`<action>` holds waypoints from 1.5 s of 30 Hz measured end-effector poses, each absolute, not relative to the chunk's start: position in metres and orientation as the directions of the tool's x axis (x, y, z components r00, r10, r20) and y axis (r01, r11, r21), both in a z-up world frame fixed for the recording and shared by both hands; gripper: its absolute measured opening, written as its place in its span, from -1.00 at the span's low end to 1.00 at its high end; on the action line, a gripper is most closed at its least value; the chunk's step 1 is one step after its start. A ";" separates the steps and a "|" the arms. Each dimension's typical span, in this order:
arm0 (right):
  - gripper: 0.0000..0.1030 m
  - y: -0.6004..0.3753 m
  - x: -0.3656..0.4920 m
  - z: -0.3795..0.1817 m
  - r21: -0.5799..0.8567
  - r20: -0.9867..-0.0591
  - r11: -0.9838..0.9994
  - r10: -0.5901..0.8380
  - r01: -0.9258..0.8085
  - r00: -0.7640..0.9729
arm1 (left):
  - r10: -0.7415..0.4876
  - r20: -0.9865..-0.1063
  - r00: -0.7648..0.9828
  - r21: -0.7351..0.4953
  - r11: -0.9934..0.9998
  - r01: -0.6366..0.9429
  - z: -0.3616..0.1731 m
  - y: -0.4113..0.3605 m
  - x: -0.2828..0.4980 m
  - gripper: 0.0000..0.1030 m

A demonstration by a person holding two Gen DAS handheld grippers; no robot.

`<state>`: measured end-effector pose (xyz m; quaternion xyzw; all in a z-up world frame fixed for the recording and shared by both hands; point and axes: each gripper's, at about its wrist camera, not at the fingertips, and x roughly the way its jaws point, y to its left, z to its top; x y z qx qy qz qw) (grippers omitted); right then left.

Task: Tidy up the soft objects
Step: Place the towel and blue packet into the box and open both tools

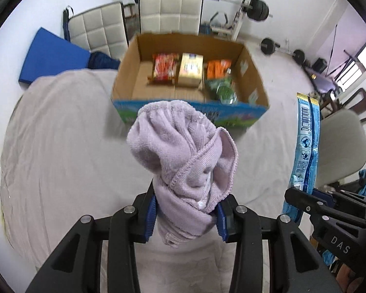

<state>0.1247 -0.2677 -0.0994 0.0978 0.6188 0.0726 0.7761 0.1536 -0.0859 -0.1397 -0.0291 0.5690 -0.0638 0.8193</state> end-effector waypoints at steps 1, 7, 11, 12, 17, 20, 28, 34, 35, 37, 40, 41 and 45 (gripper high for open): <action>-0.59 -0.268 0.127 -0.091 0.247 -0.942 0.969 0.239 0.005 0.236 | -0.143 -0.923 0.356 -0.124 0.989 0.074 -0.131 -0.085 0.156 -0.29; -0.59 -0.278 0.141 -0.060 0.279 -0.921 0.960 0.270 -0.009 0.280 | -0.181 -0.906 0.382 -0.164 0.983 0.078 -0.112 -0.078 0.183 -0.29; -0.59 -0.274 0.158 -0.047 0.302 -0.910 0.953 0.295 -0.020 0.291 | -0.182 -0.898 0.400 -0.157 0.983 0.095 -0.106 -0.072 0.216 -0.29; -0.59 -0.273 0.166 -0.045 0.303 -0.908 0.953 0.296 -0.025 0.297 | -0.183 -0.898 0.401 -0.156 0.983 0.101 -0.104 -0.070 0.230 -0.29; -0.59 -0.264 0.212 -0.039 0.311 -0.902 0.950 0.306 -0.034 0.303 | -0.209 -0.909 0.360 -0.175 0.977 0.123 -0.107 -0.060 0.281 -0.29; -0.59 -0.261 0.245 -0.046 0.312 -0.904 0.950 0.306 -0.028 0.299 | -0.217 -0.920 0.326 -0.182 0.974 0.137 -0.113 -0.057 0.315 -0.29; -0.59 -0.248 0.341 -0.074 0.311 -0.924 0.950 0.298 0.014 0.239 | -0.268 -0.948 0.170 -0.251 0.961 0.115 -0.156 -0.048 0.399 -0.29; -0.59 -0.248 0.397 -0.133 0.287 -0.952 0.955 0.275 0.072 0.137 | -0.275 -0.961 0.037 -0.271 0.959 0.076 -0.212 -0.048 0.430 -0.29; -0.59 -0.248 0.401 -0.142 0.284 -0.954 0.956 0.274 0.080 0.119 | -0.273 -0.962 0.007 -0.272 0.960 0.069 -0.226 -0.049 0.434 -0.29; -0.59 -0.248 0.410 -0.165 0.273 -0.961 0.958 0.266 0.092 0.075 | -0.273 -0.961 -0.031 -0.275 0.960 0.054 -0.242 -0.049 0.437 -0.29; -0.59 -0.246 0.417 -0.195 0.270 -0.963 0.958 0.269 0.101 0.017 | -0.272 -0.958 -0.086 -0.276 0.960 0.040 -0.268 -0.050 0.439 -0.28; -0.59 -0.245 0.418 -0.201 0.268 -0.963 0.958 0.269 0.101 0.005 | -0.268 -0.959 -0.095 -0.272 0.961 0.040 -0.273 -0.050 0.439 -0.27; -0.58 -0.244 0.422 -0.228 0.259 -0.964 0.961 0.264 0.097 -0.044 | -0.240 -0.957 -0.161 -0.248 0.968 0.032 -0.294 -0.054 0.438 -0.26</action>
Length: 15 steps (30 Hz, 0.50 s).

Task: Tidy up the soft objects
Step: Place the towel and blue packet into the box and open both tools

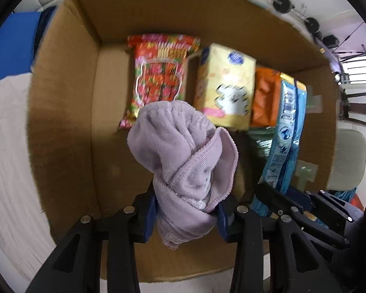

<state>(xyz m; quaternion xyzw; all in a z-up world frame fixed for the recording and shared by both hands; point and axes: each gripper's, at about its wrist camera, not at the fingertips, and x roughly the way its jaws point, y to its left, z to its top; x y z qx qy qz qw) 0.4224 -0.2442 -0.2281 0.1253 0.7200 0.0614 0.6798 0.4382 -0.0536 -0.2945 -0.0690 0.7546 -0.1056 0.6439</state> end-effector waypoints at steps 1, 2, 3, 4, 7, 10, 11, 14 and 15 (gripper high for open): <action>-0.58 -0.244 0.424 -0.234 0.259 -0.962 0.961 0.266 0.095 -0.062 | -0.237 -0.955 -0.176 -0.246 0.969 0.027 -0.298 -0.054 0.437 -0.25; -0.56 -0.243 0.425 -0.240 0.269 -0.957 0.959 0.277 0.096 -0.085 | -0.235 -0.954 -0.184 -0.243 0.970 0.022 -0.300 -0.055 0.436 -0.24; -0.55 -0.243 0.426 -0.245 0.279 -0.952 0.956 0.288 0.096 -0.100 | -0.233 -0.954 -0.188 -0.241 0.970 0.021 -0.301 -0.055 0.436 -0.21; -0.55 -0.242 0.427 -0.248 0.282 -0.951 0.955 0.292 0.096 -0.107 | -0.231 -0.954 -0.192 -0.240 0.971 0.022 -0.303 -0.056 0.434 -0.15; -0.52 -0.239 0.429 -0.250 0.248 -0.960 0.966 0.255 0.069 -0.120 | -0.209 -0.960 -0.185 -0.218 0.975 0.029 -0.302 -0.058 0.431 -0.02; -0.48 -0.239 0.430 -0.252 0.222 -0.965 0.973 0.228 0.058 -0.129 | -0.207 -0.963 -0.172 -0.213 0.977 0.020 -0.298 -0.058 0.429 0.09; -0.39 -0.239 0.429 -0.251 0.211 -0.968 0.976 0.217 0.057 -0.126 | -0.202 -0.966 -0.159 -0.207 0.978 0.019 -0.294 -0.058 0.427 0.15; 0.02 -0.242 0.429 -0.247 0.206 -0.972 0.977 0.211 0.056 -0.105 | -0.189 -0.974 -0.126 -0.194 0.981 0.028 -0.285 -0.045 0.438 0.24; 0.09 -0.243 0.429 -0.245 0.198 -0.975 0.979 0.203 0.053 -0.096 | -0.181 -0.977 -0.110 -0.186 0.982 0.033 -0.280 -0.045 0.437 0.26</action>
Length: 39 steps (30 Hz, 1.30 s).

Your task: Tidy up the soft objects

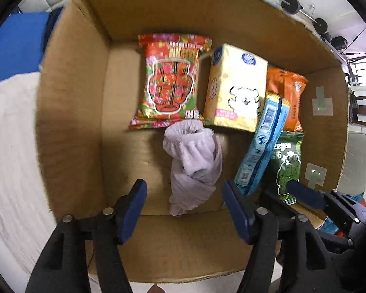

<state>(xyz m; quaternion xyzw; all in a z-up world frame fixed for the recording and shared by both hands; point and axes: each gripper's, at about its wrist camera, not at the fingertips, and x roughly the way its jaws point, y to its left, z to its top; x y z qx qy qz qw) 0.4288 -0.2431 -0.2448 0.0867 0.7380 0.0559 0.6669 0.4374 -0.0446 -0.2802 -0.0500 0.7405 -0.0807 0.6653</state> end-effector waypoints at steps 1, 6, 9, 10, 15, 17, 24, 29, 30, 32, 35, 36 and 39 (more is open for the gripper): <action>0.18 -0.245 0.429 -0.243 0.185 -0.978 0.981 0.189 0.052 -0.087 | -0.171 -0.981 -0.089 -0.175 0.984 0.042 -0.273 -0.045 0.436 0.29; 0.20 -0.250 0.423 -0.231 0.138 -0.988 0.989 0.142 0.054 -0.064 | -0.108 -0.994 -0.004 -0.108 0.991 0.078 -0.249 -0.047 0.427 0.48; 0.32 -0.254 0.420 -0.230 0.108 -0.992 0.993 0.110 0.053 -0.054 | -0.078 -0.996 0.036 -0.074 0.993 0.090 -0.239 -0.053 0.421 0.55; 0.43 -0.255 0.419 -0.230 0.106 -0.993 0.993 0.109 0.057 -0.049 | -0.073 -0.996 0.042 -0.069 0.994 0.090 -0.236 -0.053 0.420 0.62; 0.98 -0.269 0.409 -0.218 0.080 -0.997 0.994 0.081 0.075 -0.009 | -0.035 -0.993 0.115 -0.026 0.997 0.077 -0.228 -0.043 0.418 0.93; 1.00 -0.273 0.406 -0.212 0.061 -0.998 0.995 0.059 0.080 0.017 | -0.027 -0.989 0.142 -0.017 0.997 0.073 -0.227 -0.040 0.416 0.95; 1.00 -0.287 0.383 -0.166 0.037 -0.994 0.993 0.025 0.109 0.109 | -0.032 -0.974 0.224 -0.018 0.998 0.066 -0.192 -0.039 0.392 0.97; 1.00 -0.289 0.349 -0.121 0.038 -0.981 0.995 0.019 0.095 0.194 | -0.042 -0.946 0.322 -0.019 0.997 0.074 -0.142 -0.043 0.351 0.97; 1.00 -0.289 0.337 -0.107 0.037 -0.975 0.996 0.017 0.086 0.223 | -0.042 -0.938 0.343 -0.016 0.997 0.078 -0.131 -0.045 0.341 0.97; 1.00 -0.291 0.316 -0.085 0.054 -0.964 0.995 0.030 0.085 0.266 | -0.049 -0.918 0.395 -0.019 0.997 0.081 -0.102 -0.046 0.313 0.97; 1.00 -0.293 0.277 -0.046 0.074 -0.941 0.994 0.044 0.078 0.337 | -0.050 -0.889 0.455 -0.018 0.997 0.073 -0.067 -0.047 0.276 0.97; 1.00 -0.294 0.267 -0.036 0.073 -0.936 0.995 0.042 0.074 0.350 | -0.050 -0.882 0.469 -0.020 0.997 0.068 -0.060 -0.047 0.269 0.97; 1.00 -0.296 0.230 -0.005 0.071 -0.917 0.996 0.041 0.061 0.396 | -0.064 -0.861 0.504 -0.034 0.997 0.069 -0.034 -0.046 0.239 0.97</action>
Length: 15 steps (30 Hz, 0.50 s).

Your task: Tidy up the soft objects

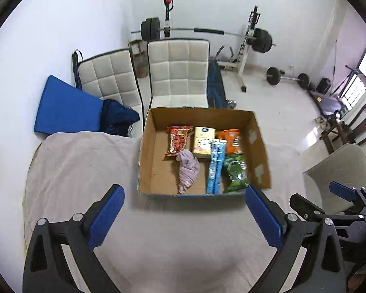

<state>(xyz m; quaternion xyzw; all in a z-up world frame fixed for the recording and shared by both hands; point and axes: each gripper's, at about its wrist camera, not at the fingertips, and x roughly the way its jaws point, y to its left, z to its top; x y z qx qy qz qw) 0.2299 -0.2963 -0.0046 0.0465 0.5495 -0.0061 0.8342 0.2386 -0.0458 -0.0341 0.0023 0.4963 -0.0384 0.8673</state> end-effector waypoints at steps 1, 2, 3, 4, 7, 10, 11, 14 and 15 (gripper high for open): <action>1.00 -0.298 0.220 0.004 0.070 -0.914 0.996 0.040 0.059 0.403 | -0.063 -0.858 0.510 -0.035 0.997 0.064 -0.027 -0.045 0.230 0.97; 1.00 -0.298 0.210 0.012 0.074 -0.911 0.996 0.044 0.057 0.410 | -0.072 -0.855 0.514 -0.045 0.997 0.065 -0.019 -0.044 0.220 0.97; 1.00 -0.300 0.198 0.023 0.087 -0.904 0.995 0.057 0.052 0.423 | -0.078 -0.854 0.515 -0.052 0.997 0.064 -0.013 -0.044 0.212 0.97; 1.00 -0.299 0.189 0.031 0.090 -0.901 0.995 0.062 0.046 0.430 | -0.086 -0.851 0.519 -0.063 0.996 0.062 -0.007 -0.044 0.204 0.97; 1.00 -0.301 0.162 0.057 0.111 -0.887 0.993 0.082 0.038 0.455 | -0.088 -0.843 0.530 -0.067 0.996 0.058 0.010 -0.044 0.183 0.97; 1.00 -0.304 0.139 0.079 0.124 -0.876 0.991 0.090 0.041 0.474 | -0.094 -0.832 0.547 -0.074 0.996 0.058 0.024 -0.045 0.167 0.97; 1.00 -0.305 0.133 0.086 0.135 -0.871 0.990 0.099 0.041 0.482 | -0.096 -0.830 0.550 -0.076 0.995 0.060 0.029 -0.045 0.161 0.97; 1.00 -0.306 0.112 0.104 0.138 -0.858 0.990 0.100 0.038 0.503 | -0.098 -0.825 0.556 -0.077 0.995 0.061 0.042 -0.046 0.147 0.97; 1.00 -0.306 0.105 0.110 0.141 -0.855 0.989 0.104 0.035 0.508 | -0.101 -0.825 0.556 -0.079 0.995 0.065 0.045 -0.046 0.143 0.97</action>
